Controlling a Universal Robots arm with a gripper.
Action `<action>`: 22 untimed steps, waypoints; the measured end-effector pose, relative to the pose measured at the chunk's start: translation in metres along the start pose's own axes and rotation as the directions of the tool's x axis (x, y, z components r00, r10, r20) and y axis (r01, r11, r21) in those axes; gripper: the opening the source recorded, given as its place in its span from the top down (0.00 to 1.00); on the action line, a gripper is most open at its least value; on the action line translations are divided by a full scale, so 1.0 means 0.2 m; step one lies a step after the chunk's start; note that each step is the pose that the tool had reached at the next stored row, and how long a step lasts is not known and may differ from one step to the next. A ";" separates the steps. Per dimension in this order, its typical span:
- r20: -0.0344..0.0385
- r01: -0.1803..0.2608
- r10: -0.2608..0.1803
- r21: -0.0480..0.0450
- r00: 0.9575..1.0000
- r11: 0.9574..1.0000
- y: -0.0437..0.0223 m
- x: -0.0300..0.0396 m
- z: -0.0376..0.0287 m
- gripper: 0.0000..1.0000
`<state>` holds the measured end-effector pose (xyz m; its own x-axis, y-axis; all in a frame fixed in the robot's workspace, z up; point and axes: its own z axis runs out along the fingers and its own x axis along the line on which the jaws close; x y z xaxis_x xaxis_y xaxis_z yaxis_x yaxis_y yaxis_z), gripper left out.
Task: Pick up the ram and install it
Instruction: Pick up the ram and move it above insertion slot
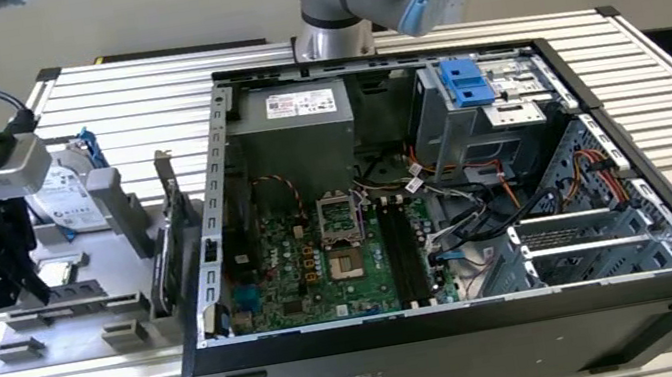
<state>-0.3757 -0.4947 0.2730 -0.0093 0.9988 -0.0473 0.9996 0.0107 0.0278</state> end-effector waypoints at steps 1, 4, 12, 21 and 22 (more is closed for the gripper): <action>0.000 0.000 0.000 0.000 1.000 1.000 0.000 0.000 -0.003 1.00; 0.000 0.000 0.000 0.000 1.000 1.000 0.000 -0.001 -0.012 1.00; 0.000 0.000 0.000 0.000 1.000 1.000 0.001 -0.002 -0.041 1.00; 0.000 0.000 0.000 0.000 1.000 1.000 0.003 -0.004 -0.090 1.00; 0.000 0.000 0.000 0.000 1.000 1.000 0.003 -0.005 -0.096 1.00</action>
<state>-0.3757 -0.4947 0.2923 -0.0093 0.9988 -0.0473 0.9996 0.0106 0.0277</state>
